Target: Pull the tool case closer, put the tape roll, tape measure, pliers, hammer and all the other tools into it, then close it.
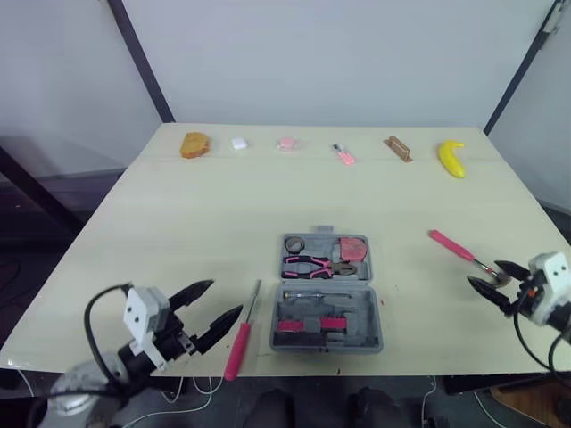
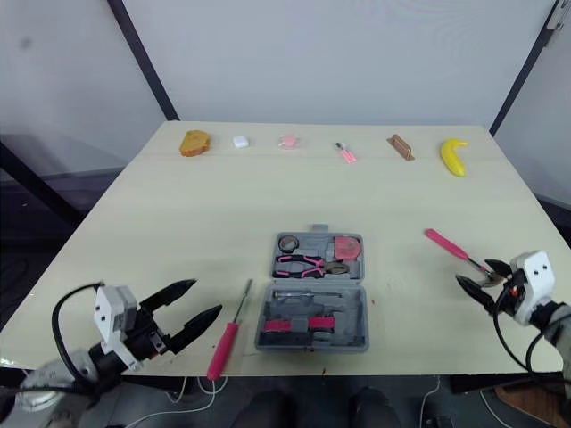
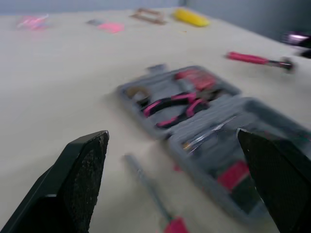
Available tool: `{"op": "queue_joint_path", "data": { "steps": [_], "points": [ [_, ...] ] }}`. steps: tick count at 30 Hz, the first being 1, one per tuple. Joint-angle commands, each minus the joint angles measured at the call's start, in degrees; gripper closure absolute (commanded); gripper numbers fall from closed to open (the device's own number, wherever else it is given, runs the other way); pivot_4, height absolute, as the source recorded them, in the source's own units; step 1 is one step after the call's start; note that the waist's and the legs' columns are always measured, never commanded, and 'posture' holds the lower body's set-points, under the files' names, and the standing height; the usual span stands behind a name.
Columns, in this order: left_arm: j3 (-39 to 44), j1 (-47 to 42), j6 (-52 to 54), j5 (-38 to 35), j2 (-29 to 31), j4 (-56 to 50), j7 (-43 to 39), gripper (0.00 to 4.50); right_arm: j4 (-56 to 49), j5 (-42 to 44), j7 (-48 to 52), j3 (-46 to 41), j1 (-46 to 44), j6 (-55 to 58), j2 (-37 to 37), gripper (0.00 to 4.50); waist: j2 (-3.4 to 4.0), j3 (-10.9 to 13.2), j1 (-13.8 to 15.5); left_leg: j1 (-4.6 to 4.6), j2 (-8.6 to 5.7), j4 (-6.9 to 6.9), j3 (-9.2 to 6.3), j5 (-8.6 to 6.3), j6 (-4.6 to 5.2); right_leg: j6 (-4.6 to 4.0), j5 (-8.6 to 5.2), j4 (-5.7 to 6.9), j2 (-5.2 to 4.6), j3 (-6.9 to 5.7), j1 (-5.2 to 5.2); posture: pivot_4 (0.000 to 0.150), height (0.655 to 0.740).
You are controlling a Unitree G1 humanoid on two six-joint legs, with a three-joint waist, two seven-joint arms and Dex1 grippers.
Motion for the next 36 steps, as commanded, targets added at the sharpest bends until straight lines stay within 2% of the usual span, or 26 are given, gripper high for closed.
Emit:
{"op": "queue_joint_path", "data": {
  "steps": [1,6,14,22,29,32,36],
  "points": [
    [-0.8,-1.4,0.0,-2.9,3.4,-1.7,-6.5,0.00,4.5,-2.4,0.1,1.8,-4.0,1.1,-2.3,0.02,0.02,0.0,0.0,0.00,0.00,-0.03,0.02,0.00,0.00,0.00,0.00,-0.02,0.00,0.02,0.00,0.150,0.7400],
    [-1.5,-6.9,2.2,-6.4,8.7,-0.4,-14.0,0.00,9.5,-7.3,1.9,7.9,-10.6,5.1,-5.4,0.02,0.07,0.1,-0.1,-0.09,0.04,-0.09,-0.02,0.00,0.00,0.00,0.00,-0.05,0.03,-0.03,-0.06,0.150,0.7400],
    [-1.4,-13.3,6.3,-10.8,13.8,0.7,-20.2,0.00,14.1,-11.4,2.2,12.8,-17.0,10.3,-7.4,0.02,0.20,0.1,-0.1,-0.10,0.04,-0.08,-0.07,0.00,0.00,0.00,0.00,-0.02,0.03,-0.02,-0.08,0.150,0.7400],
    [-2.9,-17.3,8.5,-11.8,12.7,0.5,-19.8,0.00,19.8,-16.3,0.6,17.2,-21.2,12.5,-6.7,0.02,0.21,0.1,-0.2,-0.11,0.03,-0.08,-0.08,0.00,0.00,0.01,0.00,-0.03,0.02,0.00,-0.09,0.150,0.7400],
    [-3.5,-18.3,8.8,-11.3,11.8,0.4,-18.8,0.00,20.5,-16.2,3.6,19.3,-23.9,18.4,-4.9,0.02,0.21,0.1,-0.4,-0.10,0.04,-0.07,-0.12,0.00,0.00,0.00,0.01,-0.01,0.04,-0.01,-0.09,0.150,0.7400],
    [-3.4,-18.1,8.5,-11.0,11.5,0.4,-18.6,0.00,21.8,-16.7,3.6,19.5,-24.8,18.9,-4.8,0.78,0.21,0.1,-0.3,-0.11,0.04,-0.07,-0.13,0.00,0.00,0.00,0.01,-0.02,0.04,-0.02,-0.09,0.150,0.7400],
    [-3.4,-17.7,8.3,-10.8,11.0,0.0,-18.1,0.00,23.2,-17.3,3.2,19.5,-25.6,18.8,-4.7,2.63,0.21,0.1,-0.3,-0.11,0.04,-0.07,-0.12,0.00,0.00,0.00,0.01,-0.03,0.04,-0.01,-0.09,0.150,0.7400]
  ]
}}
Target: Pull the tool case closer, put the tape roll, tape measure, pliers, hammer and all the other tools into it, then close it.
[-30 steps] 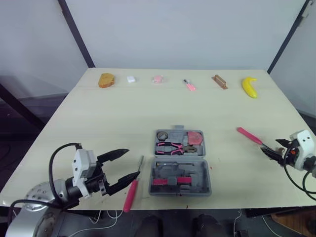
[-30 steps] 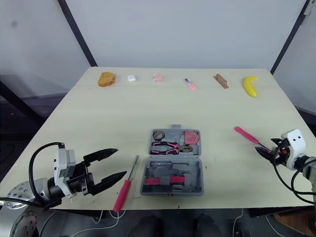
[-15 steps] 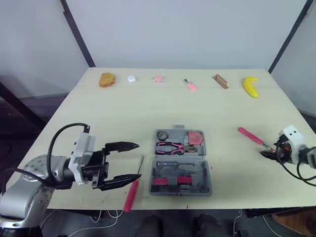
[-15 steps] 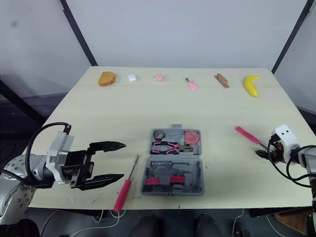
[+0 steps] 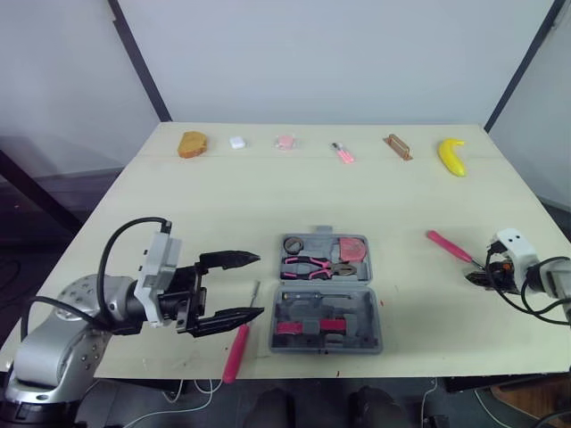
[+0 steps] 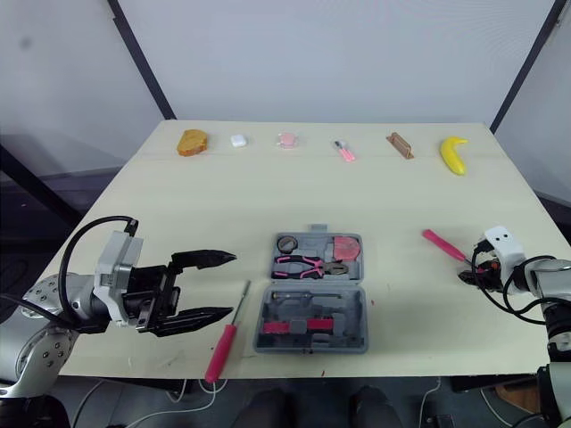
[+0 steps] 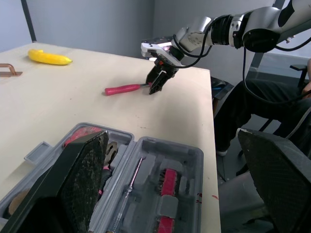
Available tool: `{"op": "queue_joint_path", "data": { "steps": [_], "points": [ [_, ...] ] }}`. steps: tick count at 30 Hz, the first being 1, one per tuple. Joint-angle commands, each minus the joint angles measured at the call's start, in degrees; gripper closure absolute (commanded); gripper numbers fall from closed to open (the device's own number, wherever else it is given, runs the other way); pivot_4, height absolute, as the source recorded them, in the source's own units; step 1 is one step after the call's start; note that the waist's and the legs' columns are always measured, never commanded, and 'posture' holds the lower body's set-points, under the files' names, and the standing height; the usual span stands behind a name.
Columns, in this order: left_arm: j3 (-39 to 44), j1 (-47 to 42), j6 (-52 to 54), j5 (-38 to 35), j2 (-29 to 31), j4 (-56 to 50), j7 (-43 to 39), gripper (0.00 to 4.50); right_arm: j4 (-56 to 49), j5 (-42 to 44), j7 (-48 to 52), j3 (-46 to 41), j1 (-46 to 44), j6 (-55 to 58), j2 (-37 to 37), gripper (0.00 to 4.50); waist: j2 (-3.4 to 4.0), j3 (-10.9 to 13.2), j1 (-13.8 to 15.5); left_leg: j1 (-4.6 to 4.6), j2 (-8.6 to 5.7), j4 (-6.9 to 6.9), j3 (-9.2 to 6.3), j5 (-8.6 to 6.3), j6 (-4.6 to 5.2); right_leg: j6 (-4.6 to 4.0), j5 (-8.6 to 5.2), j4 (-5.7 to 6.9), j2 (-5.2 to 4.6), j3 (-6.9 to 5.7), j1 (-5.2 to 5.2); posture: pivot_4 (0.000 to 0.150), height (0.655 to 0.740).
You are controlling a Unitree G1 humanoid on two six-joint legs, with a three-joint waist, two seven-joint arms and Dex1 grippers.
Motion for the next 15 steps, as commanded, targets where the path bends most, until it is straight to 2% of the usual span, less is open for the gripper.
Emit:
{"op": "queue_joint_path", "data": {
  "steps": [1,3,4,9,15],
  "points": [
    [1.0,0.4,-1.1,0.0,-0.6,-1.8,0.7,0.00,0.9,-0.4,0.2,0.0,-0.3,0.5,-0.4,3.16,0.00,0.0,0.0,0.00,0.00,0.00,0.00,0.00,0.00,0.00,0.00,0.00,0.00,-0.01,0.00,0.150,0.7400],
    [1.1,0.7,-1.3,0.1,-1.0,-2.1,1.0,0.00,0.5,-0.3,-0.2,-0.5,0.1,1.0,-0.5,4.18,0.00,0.0,-0.1,0.00,0.00,0.00,0.00,0.00,0.00,0.00,0.00,0.00,0.01,-0.01,0.00,0.150,0.7400],
    [1.1,0.8,-1.3,0.0,-1.1,-2.2,1.1,0.00,-0.8,0.1,-0.1,-0.7,0.8,1.8,-0.5,4.47,0.00,0.0,0.0,0.00,0.01,0.00,0.00,0.00,0.00,0.00,0.00,0.00,0.01,-0.01,0.00,0.150,0.7400],
    [1.2,0.6,-1.3,-0.5,-1.7,-1.9,0.9,0.00,-11.4,1.7,-0.5,-2.0,5.7,5.8,-0.5,4.47,0.00,0.0,0.2,-0.01,0.01,0.00,-0.02,0.00,0.00,0.00,0.00,0.01,0.01,-0.03,0.00,0.150,0.7400],
    [0.3,-0.4,-1.7,0.1,-1.8,-0.8,0.1,0.00,-35.5,6.5,-7.8,-7.2,14.7,21.1,2.1,4.47,0.01,0.0,0.2,-0.01,0.02,0.00,-0.07,0.00,0.00,0.00,0.00,0.05,0.01,-0.03,-0.01,0.150,0.7400]
  ]
}}
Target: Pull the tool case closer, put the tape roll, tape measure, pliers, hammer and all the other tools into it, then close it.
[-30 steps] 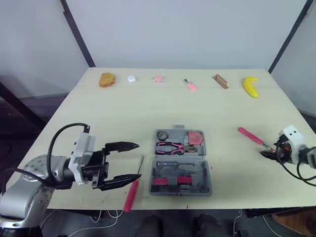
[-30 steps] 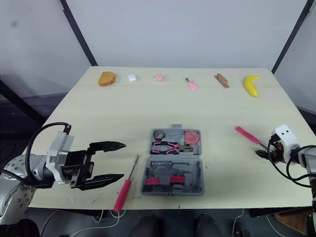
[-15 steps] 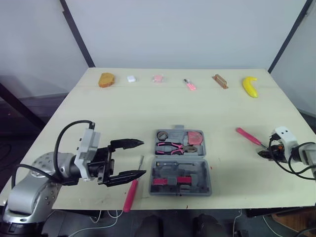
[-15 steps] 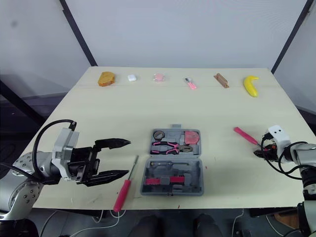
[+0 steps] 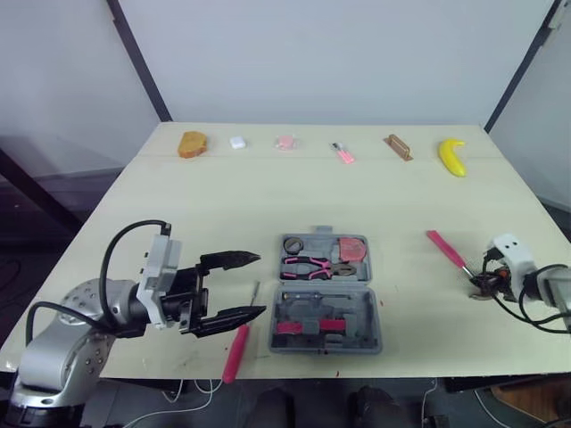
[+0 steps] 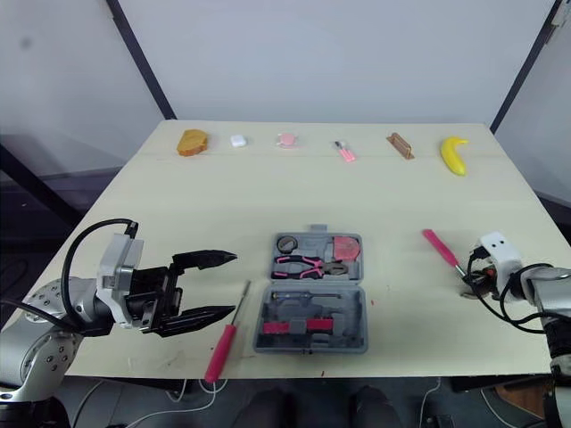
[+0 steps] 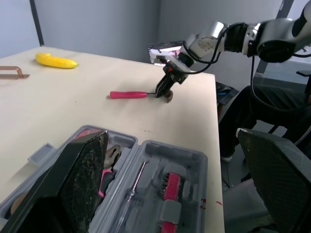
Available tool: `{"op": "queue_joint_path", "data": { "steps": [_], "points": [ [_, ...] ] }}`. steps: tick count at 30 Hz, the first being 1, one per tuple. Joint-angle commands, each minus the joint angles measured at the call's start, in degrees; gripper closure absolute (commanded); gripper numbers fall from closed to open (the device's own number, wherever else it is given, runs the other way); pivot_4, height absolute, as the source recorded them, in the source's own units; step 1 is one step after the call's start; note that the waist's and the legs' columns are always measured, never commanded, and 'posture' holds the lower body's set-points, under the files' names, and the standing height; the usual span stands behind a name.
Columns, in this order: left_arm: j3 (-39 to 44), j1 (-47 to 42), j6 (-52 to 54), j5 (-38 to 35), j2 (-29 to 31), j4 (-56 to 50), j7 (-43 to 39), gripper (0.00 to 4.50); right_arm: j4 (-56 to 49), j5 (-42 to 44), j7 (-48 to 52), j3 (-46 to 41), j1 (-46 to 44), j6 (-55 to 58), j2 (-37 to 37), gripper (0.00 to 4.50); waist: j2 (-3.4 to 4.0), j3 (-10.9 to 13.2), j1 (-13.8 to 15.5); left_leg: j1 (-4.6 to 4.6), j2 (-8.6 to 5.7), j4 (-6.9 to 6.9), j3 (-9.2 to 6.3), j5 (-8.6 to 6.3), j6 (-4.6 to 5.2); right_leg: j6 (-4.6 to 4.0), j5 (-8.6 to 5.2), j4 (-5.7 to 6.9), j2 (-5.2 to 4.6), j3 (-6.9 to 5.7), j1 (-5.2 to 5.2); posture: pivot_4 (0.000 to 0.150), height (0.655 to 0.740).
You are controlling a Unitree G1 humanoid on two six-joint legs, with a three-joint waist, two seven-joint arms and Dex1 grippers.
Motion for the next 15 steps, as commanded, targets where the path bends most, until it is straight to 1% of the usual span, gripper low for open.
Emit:
{"op": "queue_joint_path", "data": {
  "steps": [1,4,8,12,15],
  "points": [
    [0.3,-0.8,-1.0,-0.2,-0.1,-0.5,-0.5,0.00,-13.5,3.0,-3.5,-3.2,3.4,8.1,0.4,4.47,0.02,0.0,0.0,0.00,0.00,0.00,0.00,0.00,0.00,0.00,0.00,0.00,0.01,0.01,-0.01,0.150,0.7400],
    [-0.2,-1.2,-1.2,0.0,-0.4,-0.1,-0.8,0.00,-20.9,3.9,-7.0,-4.3,6.2,13.1,1.6,4.47,0.02,0.0,0.1,-0.02,-0.02,0.01,0.01,0.00,0.00,0.01,0.00,0.00,-0.01,0.01,-0.01,0.150,0.7400],
    [-1.2,-2.5,-1.6,0.5,-0.5,0.8,-1.5,0.00,-32.0,5.2,-15.6,-7.9,8.1,22.6,8.7,4.47,0.02,0.0,0.0,-0.03,-0.01,0.00,-0.02,0.00,0.00,0.01,0.00,0.00,0.01,-0.01,-0.01,0.150,0.7400],
    [-1.9,-3.5,-2.2,1.0,-0.4,2.0,-2.5,0.00,-39.2,5.0,-21.8,-6.9,10.1,28.7,15.3,4.47,0.02,0.0,0.0,-0.04,-0.01,-0.01,-0.04,0.00,0.00,0.01,0.00,0.00,0.03,-0.01,-0.02,0.150,0.7400],
    [-2.3,-3.8,-2.5,1.1,-0.5,2.5,-3.1,0.00,-41.5,4.8,-25.5,-6.3,10.6,31.6,19.2,4.47,0.02,0.0,0.0,-0.05,-0.01,0.00,-0.05,0.00,0.00,0.01,-0.01,-0.01,0.03,-0.02,-0.03,0.150,0.7400]
  ]
}}
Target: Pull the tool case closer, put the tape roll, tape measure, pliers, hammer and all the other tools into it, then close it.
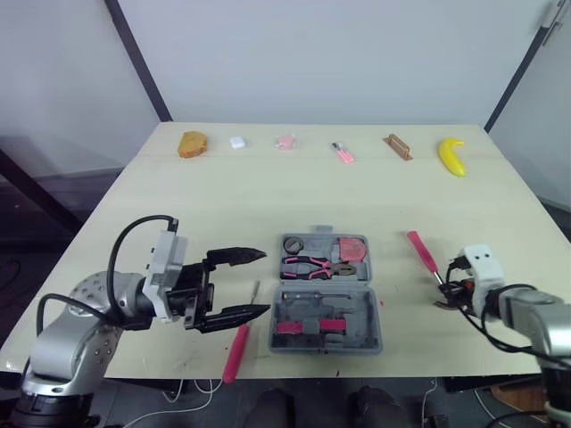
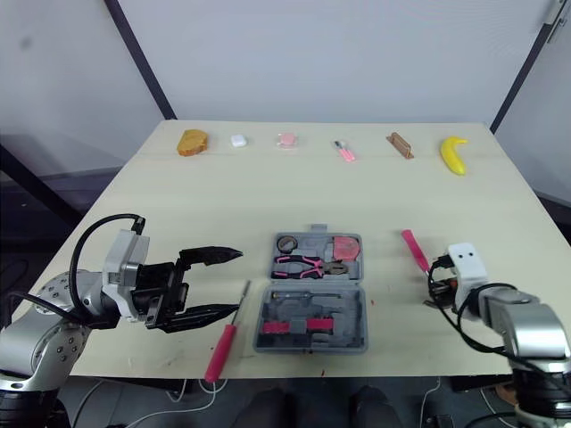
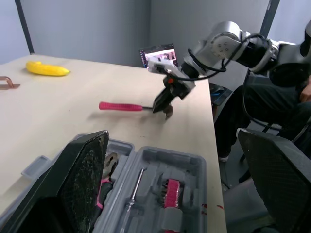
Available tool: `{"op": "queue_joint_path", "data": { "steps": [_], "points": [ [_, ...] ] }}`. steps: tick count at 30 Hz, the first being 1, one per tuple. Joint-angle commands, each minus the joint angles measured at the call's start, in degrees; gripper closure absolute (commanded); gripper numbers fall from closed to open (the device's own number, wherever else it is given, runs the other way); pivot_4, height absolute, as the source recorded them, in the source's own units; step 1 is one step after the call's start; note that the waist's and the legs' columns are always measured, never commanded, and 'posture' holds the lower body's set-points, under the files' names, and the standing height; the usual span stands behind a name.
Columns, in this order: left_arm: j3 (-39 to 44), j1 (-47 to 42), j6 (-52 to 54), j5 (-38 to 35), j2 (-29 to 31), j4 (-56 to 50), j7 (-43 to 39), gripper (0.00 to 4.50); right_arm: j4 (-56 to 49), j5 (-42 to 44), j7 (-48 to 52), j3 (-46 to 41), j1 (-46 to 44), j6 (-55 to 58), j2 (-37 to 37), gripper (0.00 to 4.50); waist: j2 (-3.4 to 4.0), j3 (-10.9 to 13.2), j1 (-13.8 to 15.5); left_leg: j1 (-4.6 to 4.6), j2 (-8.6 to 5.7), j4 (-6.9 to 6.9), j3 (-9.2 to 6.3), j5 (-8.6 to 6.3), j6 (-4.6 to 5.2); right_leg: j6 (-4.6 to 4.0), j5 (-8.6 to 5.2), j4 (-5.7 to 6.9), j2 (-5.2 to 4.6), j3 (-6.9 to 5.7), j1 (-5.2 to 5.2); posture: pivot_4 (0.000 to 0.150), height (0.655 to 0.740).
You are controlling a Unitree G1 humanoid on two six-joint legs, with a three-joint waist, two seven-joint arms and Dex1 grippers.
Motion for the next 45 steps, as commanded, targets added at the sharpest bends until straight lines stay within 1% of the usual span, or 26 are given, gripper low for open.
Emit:
{"op": "queue_joint_path", "data": {
  "steps": [1,4,7,8,10,11,14,15,17,19,24,31,37,38,40,44,45],
  "points": [
    [-0.1,-0.4,-1.1,0.0,-0.2,-0.3,-1.0,0.00,-4.5,0.1,-4.5,-0.6,0.0,3.0,2.6,4.47,0.00,0.0,0.0,-0.01,0.00,0.00,0.01,0.00,0.00,0.00,0.00,0.00,-0.01,0.01,-0.01,0.150,0.7400],
    [-0.2,-0.6,-1.4,0.4,-0.2,0.5,-1.7,0.00,-4.2,-0.4,-7.7,-0.5,-0.2,3.0,5.8,4.47,-0.02,0.0,0.0,0.00,0.00,0.00,0.02,0.00,0.00,0.00,0.00,-0.01,-0.02,0.01,0.00,0.150,0.7400],
    [-0.3,-0.8,-1.6,0.7,-0.4,0.9,-2.1,0.00,-3.4,-0.2,-8.9,-0.9,-0.6,2.4,6.8,4.47,-0.03,0.0,-0.2,0.01,0.00,0.00,0.01,0.00,0.00,0.00,0.00,0.00,0.00,0.00,0.00,0.150,0.7400],
    [-0.4,-0.8,-1.7,0.8,-0.4,1.0,-2.2,0.00,-3.1,-0.1,-9.0,-1.1,-0.6,2.0,6.9,4.02,-0.03,0.0,-0.2,0.01,0.00,0.00,0.01,0.00,0.00,0.00,0.00,0.00,0.00,0.00,0.00,0.150,0.7400],
    [-0.5,-0.8,-1.9,0.9,-0.7,1.0,-2.4,0.00,-3.1,1.0,-7.6,-1.3,-0.5,-0.5,6.4,3.38,-0.03,0.0,-0.2,0.01,0.00,0.00,0.01,0.00,0.00,0.00,0.00,0.00,0.00,0.00,0.00,0.150,0.7400],
    [-0.6,-0.8,-2.0,1.0,-0.7,1.1,-2.4,0.00,-3.3,1.6,-6.9,-1.4,-0.2,-0.8,5.9,2.93,-0.02,0.0,-0.2,0.01,0.00,0.00,0.02,0.00,0.00,0.00,0.00,0.00,0.00,0.01,0.00,0.150,0.7400],
    [-0.7,-0.6,-2.3,1.1,-0.8,1.3,-2.6,0.00,-3.2,2.1,-3.8,-0.7,1.8,-7.7,3.1,1.23,-0.03,0.0,-0.1,0.00,0.00,0.00,0.01,0.00,0.00,0.00,0.00,-0.01,0.00,0.01,0.00,0.150,0.7400],
    [-0.7,-0.6,-2.4,1.2,-0.8,1.4,-2.7,0.00,-3.0,2.1,-2.7,-0.5,2.8,-9.9,2.0,0.83,-0.03,0.0,0.0,0.00,0.00,0.00,0.01,0.00,0.00,0.00,0.00,-0.03,0.00,0.00,0.00,0.150,0.7400],
    [-0.7,-0.5,-2.7,1.3,-0.9,1.7,-2.9,0.00,-2.4,2.6,0.4,-0.3,4.9,-16.3,0.2,0.83,-0.04,0.0,0.1,-0.02,0.00,0.00,0.01,0.00,0.00,0.01,-0.01,-0.07,-0.02,-0.02,0.00,0.150,0.7400],
    [-0.7,-0.4,-2.9,1.4,-0.9,1.8,-2.9,0.00,-0.8,2.9,2.0,-1.3,6.7,-22.7,-0.1,0.83,-0.04,0.0,0.0,-0.02,0.00,-0.01,0.02,0.00,0.00,0.01,0.00,-0.09,-0.02,-0.01,0.01,0.150,0.7400],
    [-0.8,-0.1,-3.1,1.3,-1.0,1.7,-2.9,0.00,4.3,3.5,3.9,-2.3,9.2,-33.0,0.3,0.83,-0.04,0.0,-0.2,0.00,0.01,-0.01,0.03,0.00,0.00,0.01,0.00,-0.04,0.01,0.01,0.00,0.150,0.7400],
    [-1.1,-1.3,-2.9,1.2,-0.7,2.3,-3.3,0.00,12.8,3.0,4.0,0.1,9.3,-38.8,2.3,0.83,-0.05,0.0,-0.1,0.01,0.01,0.00,0.03,0.00,0.00,0.01,0.00,-0.04,0.01,0.01,0.01,0.150,0.7400],
    [-1.0,-1.8,-3.0,1.3,-0.5,2.7,-3.6,0.00,14.3,3.7,3.3,0.6,10.3,-38.7,3.3,0.83,-0.12,0.0,-0.1,0.04,0.01,0.00,0.04,0.00,0.00,0.00,0.00,-0.02,0.01,0.02,0.02,0.150,0.7400],
    [-1.0,-1.8,-3.0,1.4,-0.5,2.7,-3.6,0.00,14.3,3.8,3.1,0.7,10.5,-38.7,3.5,1.06,-0.13,0.0,-0.1,0.05,0.02,0.00,0.03,0.00,0.00,0.00,0.00,-0.01,0.01,0.02,0.02,0.150,0.7400],
    [-1.0,-1.9,-3.1,1.4,-0.5,3.0,-3.8,0.00,14.1,4.1,2.4,0.8,10.7,-38.5,4.4,1.68,-0.14,-0.1,-0.1,0.05,0.02,0.00,0.03,0.00,0.00,0.00,0.00,-0.01,0.01,0.02,0.02,0.150,0.7400],
    [-1.0,-2.2,-3.2,1.5,-0.5,3.4,-4.0,0.00,14.0,3.8,1.8,1.3,11.1,-39.3,5.1,3.60,-0.18,-0.1,-0.1,0.05,0.03,0.00,0.02,0.00,0.00,0.00,0.00,-0.01,0.03,0.01,0.02,0.150,0.7400],
    [-1.0,-2.2,-3.2,1.5,-0.5,3.5,-4.1,0.00,14.2,3.4,1.7,1.5,11.3,-39.7,5.0,4.17,-0.20,-0.1,-0.1,0.05,0.03,0.00,0.02,0.00,0.00,0.00,0.00,0.00,0.03,0.01,0.02,0.150,0.7400]
  ]
}}
